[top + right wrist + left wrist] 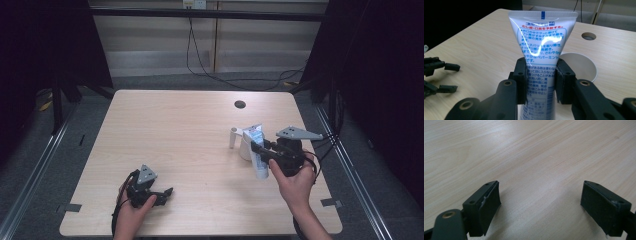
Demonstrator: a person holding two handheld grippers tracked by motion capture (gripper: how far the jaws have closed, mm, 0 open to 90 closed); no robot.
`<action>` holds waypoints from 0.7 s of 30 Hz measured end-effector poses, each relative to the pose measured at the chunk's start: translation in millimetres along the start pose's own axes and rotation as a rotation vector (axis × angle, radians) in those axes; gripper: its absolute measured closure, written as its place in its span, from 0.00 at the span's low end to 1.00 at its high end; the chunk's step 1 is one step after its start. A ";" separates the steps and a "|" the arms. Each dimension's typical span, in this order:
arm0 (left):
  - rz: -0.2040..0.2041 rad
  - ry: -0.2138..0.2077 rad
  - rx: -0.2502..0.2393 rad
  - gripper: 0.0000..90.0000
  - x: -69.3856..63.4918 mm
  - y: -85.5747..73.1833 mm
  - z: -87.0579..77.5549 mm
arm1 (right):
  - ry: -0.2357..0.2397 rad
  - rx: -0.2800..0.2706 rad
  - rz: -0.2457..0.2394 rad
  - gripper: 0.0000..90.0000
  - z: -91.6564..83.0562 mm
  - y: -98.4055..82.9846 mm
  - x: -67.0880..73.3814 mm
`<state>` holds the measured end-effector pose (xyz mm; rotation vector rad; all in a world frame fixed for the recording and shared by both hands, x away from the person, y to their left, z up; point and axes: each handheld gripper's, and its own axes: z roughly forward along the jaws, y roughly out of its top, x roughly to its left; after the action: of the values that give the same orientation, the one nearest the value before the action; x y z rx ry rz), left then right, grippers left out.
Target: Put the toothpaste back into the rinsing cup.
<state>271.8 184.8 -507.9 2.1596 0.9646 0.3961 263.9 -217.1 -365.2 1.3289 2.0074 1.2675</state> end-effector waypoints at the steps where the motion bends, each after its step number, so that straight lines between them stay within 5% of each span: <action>1: -0.002 0.001 -0.001 0.17 -0.1 0.1 0.2 | -0.003 -0.005 0.000 0.74 -0.1 2.1 -0.7; 21: 0.005 -0.003 0.002 0.17 0.6 1.4 1.3 | -0.044 -0.093 0.030 0.74 0.0 29.9 -15.0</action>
<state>273.6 184.0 -507.7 2.1644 0.9594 0.3946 285.6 -226.5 -341.6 1.3359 1.8824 1.3170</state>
